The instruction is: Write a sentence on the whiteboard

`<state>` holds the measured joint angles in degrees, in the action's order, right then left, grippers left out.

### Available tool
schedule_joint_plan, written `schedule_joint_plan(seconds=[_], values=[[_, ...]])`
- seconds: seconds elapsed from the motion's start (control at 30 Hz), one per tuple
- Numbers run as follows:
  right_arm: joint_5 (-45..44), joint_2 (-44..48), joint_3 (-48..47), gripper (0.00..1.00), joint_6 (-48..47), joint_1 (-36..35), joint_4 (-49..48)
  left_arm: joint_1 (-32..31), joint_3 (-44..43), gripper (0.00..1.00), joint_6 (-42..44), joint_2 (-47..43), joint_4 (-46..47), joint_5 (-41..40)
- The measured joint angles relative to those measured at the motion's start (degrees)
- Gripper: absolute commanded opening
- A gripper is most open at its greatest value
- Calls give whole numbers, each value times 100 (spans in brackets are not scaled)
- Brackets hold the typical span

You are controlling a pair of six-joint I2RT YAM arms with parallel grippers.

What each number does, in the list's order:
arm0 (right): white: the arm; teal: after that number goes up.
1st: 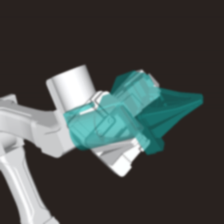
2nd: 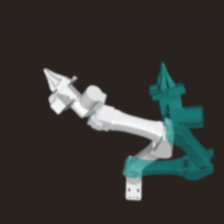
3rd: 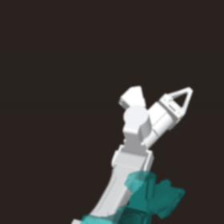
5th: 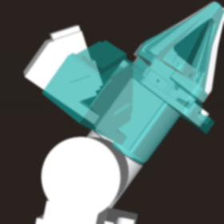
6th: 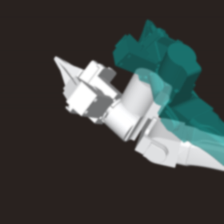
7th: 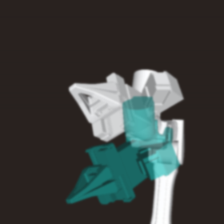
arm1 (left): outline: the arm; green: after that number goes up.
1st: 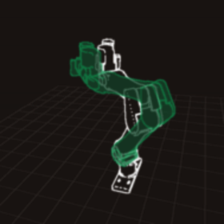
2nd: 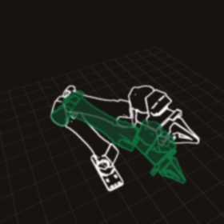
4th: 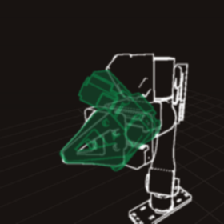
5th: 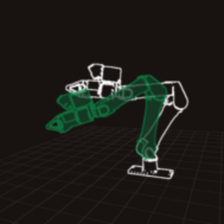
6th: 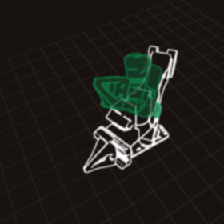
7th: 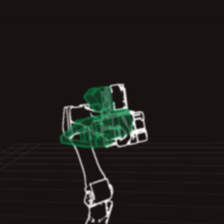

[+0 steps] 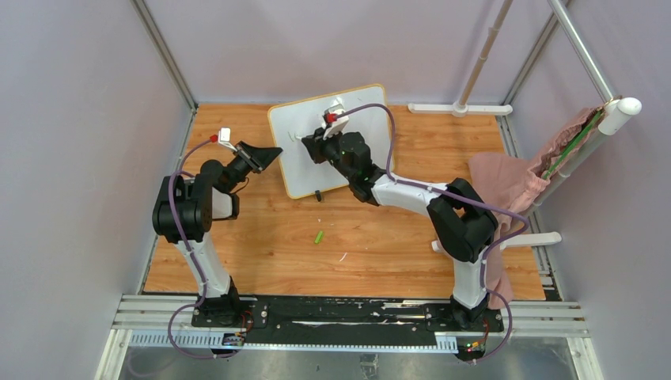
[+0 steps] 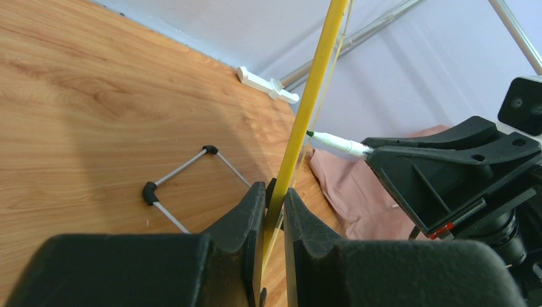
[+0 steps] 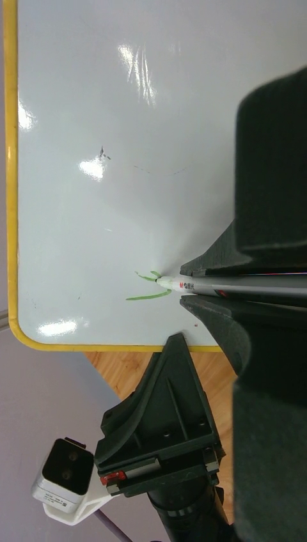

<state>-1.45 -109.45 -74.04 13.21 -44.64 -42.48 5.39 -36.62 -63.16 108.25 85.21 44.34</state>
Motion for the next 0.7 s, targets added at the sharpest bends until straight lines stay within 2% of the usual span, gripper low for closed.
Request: schedule_joint_plan(seconds=[0.7], values=[[63, 0, 164, 0, 79, -48, -85, -13, 2, 0, 52, -9, -2, -11]])
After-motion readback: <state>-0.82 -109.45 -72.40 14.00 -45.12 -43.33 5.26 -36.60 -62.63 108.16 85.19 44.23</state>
